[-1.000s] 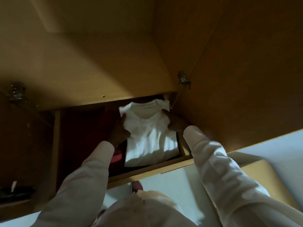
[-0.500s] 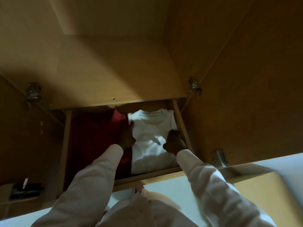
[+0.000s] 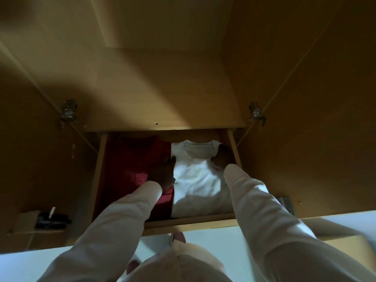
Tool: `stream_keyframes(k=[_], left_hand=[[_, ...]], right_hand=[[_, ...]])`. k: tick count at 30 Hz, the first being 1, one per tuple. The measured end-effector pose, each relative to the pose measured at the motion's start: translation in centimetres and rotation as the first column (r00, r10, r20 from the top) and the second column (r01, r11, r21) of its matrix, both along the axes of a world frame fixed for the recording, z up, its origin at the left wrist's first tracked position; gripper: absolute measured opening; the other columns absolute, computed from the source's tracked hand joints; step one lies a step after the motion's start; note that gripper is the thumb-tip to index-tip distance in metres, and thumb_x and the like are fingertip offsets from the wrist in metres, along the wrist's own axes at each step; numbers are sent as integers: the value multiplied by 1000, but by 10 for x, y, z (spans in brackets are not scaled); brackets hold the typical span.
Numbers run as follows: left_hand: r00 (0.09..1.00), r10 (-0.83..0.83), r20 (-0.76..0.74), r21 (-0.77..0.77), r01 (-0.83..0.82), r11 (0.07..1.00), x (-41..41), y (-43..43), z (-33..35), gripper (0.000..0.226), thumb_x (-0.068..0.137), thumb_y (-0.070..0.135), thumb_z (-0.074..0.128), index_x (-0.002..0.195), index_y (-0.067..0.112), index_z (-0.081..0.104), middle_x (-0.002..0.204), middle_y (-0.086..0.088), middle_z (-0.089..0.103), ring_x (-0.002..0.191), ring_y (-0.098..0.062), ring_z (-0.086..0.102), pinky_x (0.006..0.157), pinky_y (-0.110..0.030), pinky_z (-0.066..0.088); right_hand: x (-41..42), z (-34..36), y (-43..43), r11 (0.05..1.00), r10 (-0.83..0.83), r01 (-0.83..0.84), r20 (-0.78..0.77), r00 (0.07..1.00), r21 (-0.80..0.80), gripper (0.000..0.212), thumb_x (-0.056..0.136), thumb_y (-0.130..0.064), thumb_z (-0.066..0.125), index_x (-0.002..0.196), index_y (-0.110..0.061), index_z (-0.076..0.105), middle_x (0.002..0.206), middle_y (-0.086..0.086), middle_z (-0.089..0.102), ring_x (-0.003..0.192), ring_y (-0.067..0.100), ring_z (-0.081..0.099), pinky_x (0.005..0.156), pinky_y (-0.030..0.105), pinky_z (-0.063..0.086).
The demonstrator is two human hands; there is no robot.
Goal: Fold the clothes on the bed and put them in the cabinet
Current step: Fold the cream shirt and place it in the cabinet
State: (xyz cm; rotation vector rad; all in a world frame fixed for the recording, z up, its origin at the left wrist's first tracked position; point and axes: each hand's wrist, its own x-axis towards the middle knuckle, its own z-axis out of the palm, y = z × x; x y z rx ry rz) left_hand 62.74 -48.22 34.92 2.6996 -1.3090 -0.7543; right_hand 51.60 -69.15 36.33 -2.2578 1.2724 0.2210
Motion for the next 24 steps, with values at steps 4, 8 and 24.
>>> stream_keyframes(k=[4,8,24], left_hand=[[1000,23,20,-221,-18,975,-1,25,7,75,95,36,56,156,22,15,163,-9,10,147,-32,19,117,-45,25],[973,140,181,-270,-88,959,-4,68,-5,82,84,62,40,155,29,17,162,-13,5,147,-44,0,115,-59,5],[982,165,90,0,-166,986,-7,88,-15,99,75,78,44,154,38,0,162,-8,-17,146,-44,-11,116,-64,8]], right_hand=[[-20,11,35,1000,-8,8,55,998,-4,90,92,-36,60,157,-20,0,163,11,8,146,36,21,115,44,31],[-56,7,93,954,280,-265,-103,954,144,104,81,-55,70,154,-42,-3,164,3,-13,148,45,5,115,59,25],[-18,-15,81,948,314,-274,-343,885,163,113,78,-60,70,152,-44,-13,157,5,-35,143,51,-18,108,69,27]])
